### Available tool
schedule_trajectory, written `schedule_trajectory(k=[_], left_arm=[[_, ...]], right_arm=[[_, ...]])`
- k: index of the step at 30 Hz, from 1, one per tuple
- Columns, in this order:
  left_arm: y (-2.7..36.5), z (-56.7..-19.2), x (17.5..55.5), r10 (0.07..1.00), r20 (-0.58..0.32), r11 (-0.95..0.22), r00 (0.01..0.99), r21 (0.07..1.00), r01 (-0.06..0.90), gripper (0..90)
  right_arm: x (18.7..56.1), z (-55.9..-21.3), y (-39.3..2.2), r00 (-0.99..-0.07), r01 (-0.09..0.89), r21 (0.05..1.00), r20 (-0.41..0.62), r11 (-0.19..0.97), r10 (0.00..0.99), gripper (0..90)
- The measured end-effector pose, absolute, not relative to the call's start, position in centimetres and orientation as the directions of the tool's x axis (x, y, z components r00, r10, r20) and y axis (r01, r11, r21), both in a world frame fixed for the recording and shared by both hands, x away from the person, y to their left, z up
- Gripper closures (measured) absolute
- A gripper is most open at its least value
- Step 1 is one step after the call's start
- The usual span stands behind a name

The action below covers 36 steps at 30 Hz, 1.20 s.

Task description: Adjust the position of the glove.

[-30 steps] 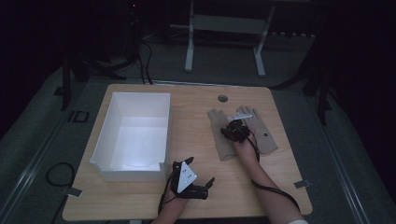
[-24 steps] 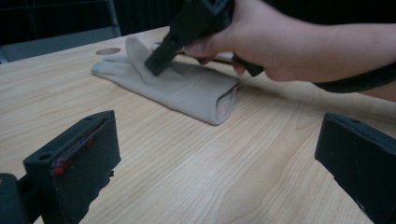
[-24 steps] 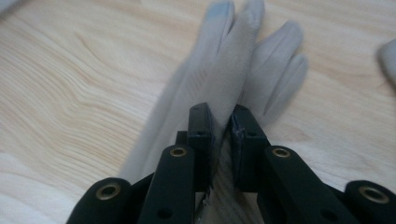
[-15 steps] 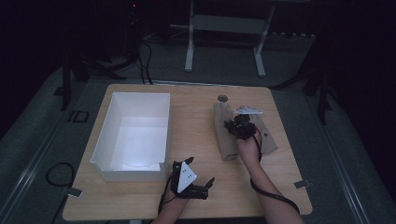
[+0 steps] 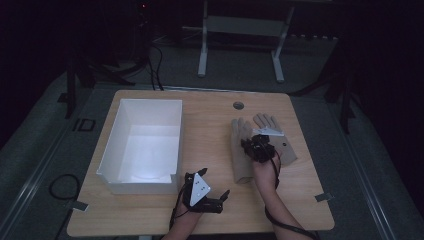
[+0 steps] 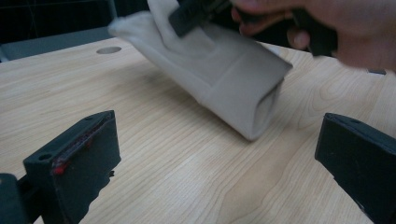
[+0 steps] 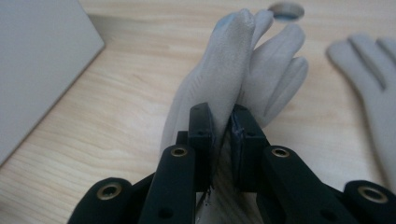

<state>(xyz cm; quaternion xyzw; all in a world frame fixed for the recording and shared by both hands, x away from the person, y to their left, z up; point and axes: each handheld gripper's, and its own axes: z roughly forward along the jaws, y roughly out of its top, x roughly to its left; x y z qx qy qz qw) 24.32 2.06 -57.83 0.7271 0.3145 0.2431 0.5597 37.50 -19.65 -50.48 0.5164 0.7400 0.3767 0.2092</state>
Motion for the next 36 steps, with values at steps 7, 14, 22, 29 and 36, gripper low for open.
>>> schedule_trajectory(k=[7,14,22,29,36], left_arm=[[2.0,-57.8,24.3,0.729,0.002,-0.178,0.685,0.966,0.187,0.2],[2.0,-57.8,24.3,0.729,0.004,-0.180,0.685,0.966,0.186,0.2],[2.0,-57.8,24.3,0.728,0.002,-0.179,0.685,0.966,0.188,0.2],[2.0,-57.8,24.3,0.728,0.000,-0.178,0.686,0.966,0.188,0.2],[2.1,-57.8,24.4,0.729,-0.003,-0.175,0.684,0.966,0.191,0.2]], right_arm=[[37.3,-53.7,-20.1,-0.360,0.649,0.737,0.078,0.190,0.930,79.8],[37.5,-55.9,-20.3,-0.370,0.661,0.714,0.040,0.233,0.928,74.7],[37.3,-55.2,-20.2,-0.380,0.620,0.737,-0.015,0.267,0.925,54.7],[37.9,-52.4,-23.1,-0.419,0.560,0.781,-0.021,0.276,0.908,51.2],[39.2,-50.2,-26.6,-0.457,0.509,0.804,-0.049,0.306,0.888,52.2]])
